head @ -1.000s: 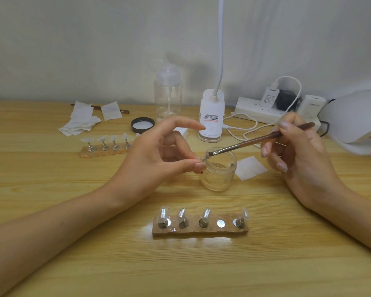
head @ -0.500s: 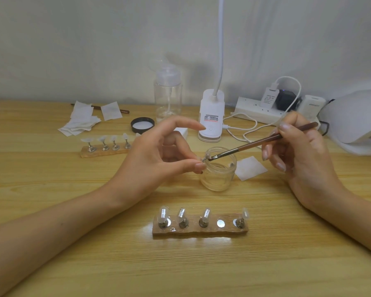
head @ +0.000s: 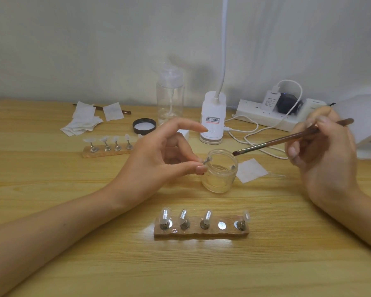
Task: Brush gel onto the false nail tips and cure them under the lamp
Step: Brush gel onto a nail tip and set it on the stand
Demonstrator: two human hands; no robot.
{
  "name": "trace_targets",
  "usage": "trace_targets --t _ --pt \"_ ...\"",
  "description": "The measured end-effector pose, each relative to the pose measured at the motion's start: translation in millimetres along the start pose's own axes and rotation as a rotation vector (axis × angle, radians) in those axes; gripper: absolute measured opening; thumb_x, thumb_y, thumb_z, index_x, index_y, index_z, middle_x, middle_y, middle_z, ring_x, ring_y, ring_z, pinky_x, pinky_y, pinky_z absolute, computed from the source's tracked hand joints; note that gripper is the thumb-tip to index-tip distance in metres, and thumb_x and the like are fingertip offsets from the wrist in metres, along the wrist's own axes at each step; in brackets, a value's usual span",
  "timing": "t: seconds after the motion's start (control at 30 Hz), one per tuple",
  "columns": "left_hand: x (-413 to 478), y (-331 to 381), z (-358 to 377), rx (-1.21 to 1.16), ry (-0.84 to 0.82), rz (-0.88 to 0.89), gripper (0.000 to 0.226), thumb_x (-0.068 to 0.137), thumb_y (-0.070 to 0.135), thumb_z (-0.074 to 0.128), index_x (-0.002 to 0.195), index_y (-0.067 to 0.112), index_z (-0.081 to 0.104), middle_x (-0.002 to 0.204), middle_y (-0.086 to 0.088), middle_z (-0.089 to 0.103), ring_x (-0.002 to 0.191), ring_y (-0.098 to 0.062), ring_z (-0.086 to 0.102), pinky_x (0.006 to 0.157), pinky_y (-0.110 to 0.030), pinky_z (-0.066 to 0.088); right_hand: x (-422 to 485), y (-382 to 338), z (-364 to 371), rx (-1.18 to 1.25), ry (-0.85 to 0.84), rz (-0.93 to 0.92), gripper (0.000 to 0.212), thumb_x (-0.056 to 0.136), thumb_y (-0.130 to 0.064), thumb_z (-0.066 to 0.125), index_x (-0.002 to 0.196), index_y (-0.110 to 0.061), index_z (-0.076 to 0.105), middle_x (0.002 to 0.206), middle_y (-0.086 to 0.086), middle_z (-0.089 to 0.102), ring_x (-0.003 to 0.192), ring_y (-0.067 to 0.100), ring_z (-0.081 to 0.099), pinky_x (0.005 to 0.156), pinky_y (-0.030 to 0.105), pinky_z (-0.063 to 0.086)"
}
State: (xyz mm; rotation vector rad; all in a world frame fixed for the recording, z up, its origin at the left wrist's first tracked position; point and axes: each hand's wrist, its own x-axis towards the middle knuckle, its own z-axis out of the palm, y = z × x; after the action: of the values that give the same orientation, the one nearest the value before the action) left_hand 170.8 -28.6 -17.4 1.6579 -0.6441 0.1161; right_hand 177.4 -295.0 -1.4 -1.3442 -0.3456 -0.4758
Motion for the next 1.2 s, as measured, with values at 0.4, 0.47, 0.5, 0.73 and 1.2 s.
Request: trace_targets --t 0.4,0.47,0.5,0.73,1.2 --pt "0.1 -0.3 0.5 0.001 -0.001 0.000 0.060 0.075 0.021 0.083 0.129 0.028 0.058 0.077 -0.004 0.071 0.082 -0.023 0.076 0.086 -0.040 0.061 -1.8 -2.9 -3.2 -0.010 -0.145 -0.107 0.015 0.080 -0.007 0.024 0.081 -0.020 0.031 0.055 -0.004 0.058 0.043 0.014 0.046 0.038 0.013 0.030" --pt "0.3 -0.5 0.3 0.001 0.001 -0.002 0.060 0.074 0.023 0.084 0.129 0.029 0.058 0.076 -0.004 0.071 0.082 -0.023 0.076 0.086 -0.043 0.061 -1.3 -3.0 -4.1 -0.002 -0.142 -0.105 0.015 0.081 -0.007 0.022 0.082 -0.020 0.031 0.054 -0.004 0.057 0.043 0.013 0.045 0.037 0.013 0.030" --pt "0.4 -0.5 0.2 0.008 0.002 -0.001 0.060 0.074 0.024 0.084 0.129 0.030 0.058 0.076 -0.004 0.071 0.082 -0.023 0.075 0.085 -0.044 0.060 -0.7 -3.2 -4.6 0.000 -0.138 -0.104 0.016 0.081 -0.008 0.021 0.082 -0.020 0.030 0.053 -0.004 0.056 0.042 0.013 0.045 0.037 0.013 0.029" --pt "0.3 -0.5 0.7 0.073 0.009 0.010 0.058 0.078 0.022 0.081 0.129 0.031 0.056 0.078 0.000 0.070 0.082 -0.020 0.074 0.075 -0.042 0.058 2.1 -3.6 -5.9 0.039 -0.051 -0.066 0.015 0.084 -0.013 0.021 0.084 -0.020 0.034 0.051 -0.004 0.049 0.043 0.013 0.040 0.036 0.018 0.024" --pt "2.5 -2.4 1.4 0.153 0.015 0.043 0.054 0.086 0.009 0.078 0.132 0.025 0.054 0.086 0.002 0.072 0.087 -0.020 0.072 0.064 -0.046 0.052 -1.9 7.9 9.6 0.141 -0.060 0.266 0.023 0.092 -0.036 0.054 0.074 -0.021 0.052 0.053 0.002 0.060 0.033 0.004 0.037 0.035 0.012 0.030"
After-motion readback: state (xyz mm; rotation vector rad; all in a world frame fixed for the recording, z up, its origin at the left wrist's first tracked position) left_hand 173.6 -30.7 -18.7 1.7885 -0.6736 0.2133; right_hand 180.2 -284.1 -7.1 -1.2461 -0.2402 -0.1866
